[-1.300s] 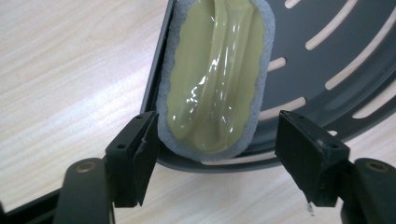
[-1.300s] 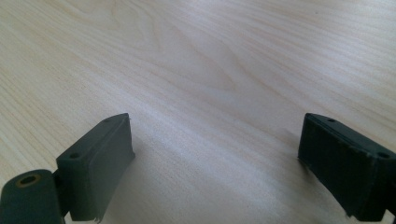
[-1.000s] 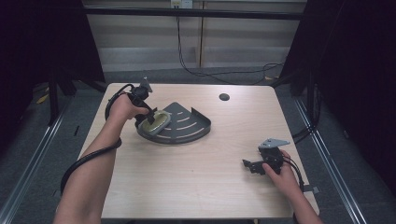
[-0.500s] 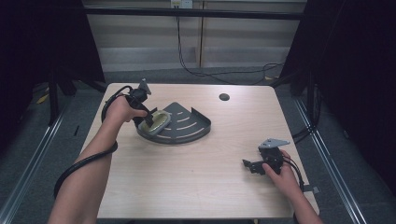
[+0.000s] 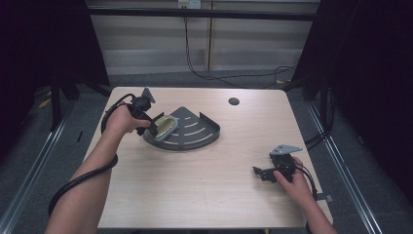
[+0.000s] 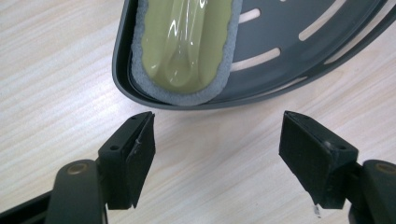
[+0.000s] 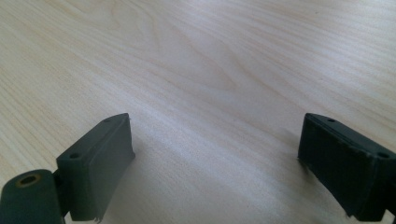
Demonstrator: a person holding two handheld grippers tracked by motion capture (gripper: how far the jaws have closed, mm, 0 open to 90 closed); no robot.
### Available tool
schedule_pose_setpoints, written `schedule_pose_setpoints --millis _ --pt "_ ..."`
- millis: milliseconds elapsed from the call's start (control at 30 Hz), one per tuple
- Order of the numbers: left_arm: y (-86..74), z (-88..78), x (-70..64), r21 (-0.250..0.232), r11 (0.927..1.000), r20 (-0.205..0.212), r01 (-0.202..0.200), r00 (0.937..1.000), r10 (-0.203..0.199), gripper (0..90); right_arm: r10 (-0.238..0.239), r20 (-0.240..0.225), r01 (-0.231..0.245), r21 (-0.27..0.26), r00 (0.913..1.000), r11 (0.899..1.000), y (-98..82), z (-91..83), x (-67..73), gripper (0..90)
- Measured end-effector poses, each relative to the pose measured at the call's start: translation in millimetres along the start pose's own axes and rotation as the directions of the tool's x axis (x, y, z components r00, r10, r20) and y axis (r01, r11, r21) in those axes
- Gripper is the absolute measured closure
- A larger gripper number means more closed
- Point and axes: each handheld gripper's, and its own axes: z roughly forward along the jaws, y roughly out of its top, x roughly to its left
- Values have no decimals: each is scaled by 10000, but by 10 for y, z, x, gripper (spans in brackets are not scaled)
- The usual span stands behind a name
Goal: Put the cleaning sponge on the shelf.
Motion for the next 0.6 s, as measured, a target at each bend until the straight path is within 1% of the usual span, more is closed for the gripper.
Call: schedule_pose_setpoints --millis 233,267,300,367,400,433,600 --pt "-109 -17 -5 -76 10000 13 14 10000 -14 270 14 -26 -14 -11 10000 10000 -1 1 0 94" --pt "-122 -21 -5 -7 10000 48 32 10000 -32 270 6 -3 -6 2 10000 10000 0 0 0 94" --pt "-138 -14 -3 -92 10000 67 34 10000 -34 270 9 -6 -9 2 10000 10000 0 0 1 94" --pt "-171 -6 -1 -63 10000 69 -14 10000 14 270 29 -3 -29 19 10000 10000 0 -1 2 94" --pt "-193 3 -4 -82 10000 53 31 10000 -30 270 8 -6 -8 3 10000 10000 0 0 1 94" --pt "-205 6 -2 -43 10000 65 -20 10000 20 270 12 -6 -12 28 10000 10000 -1 -2 1 94" --pt "-288 61 -16 -96 10000 164 -5 9999 6 270 -12 13 12 12 10000 10000 -1 -1 0 94"
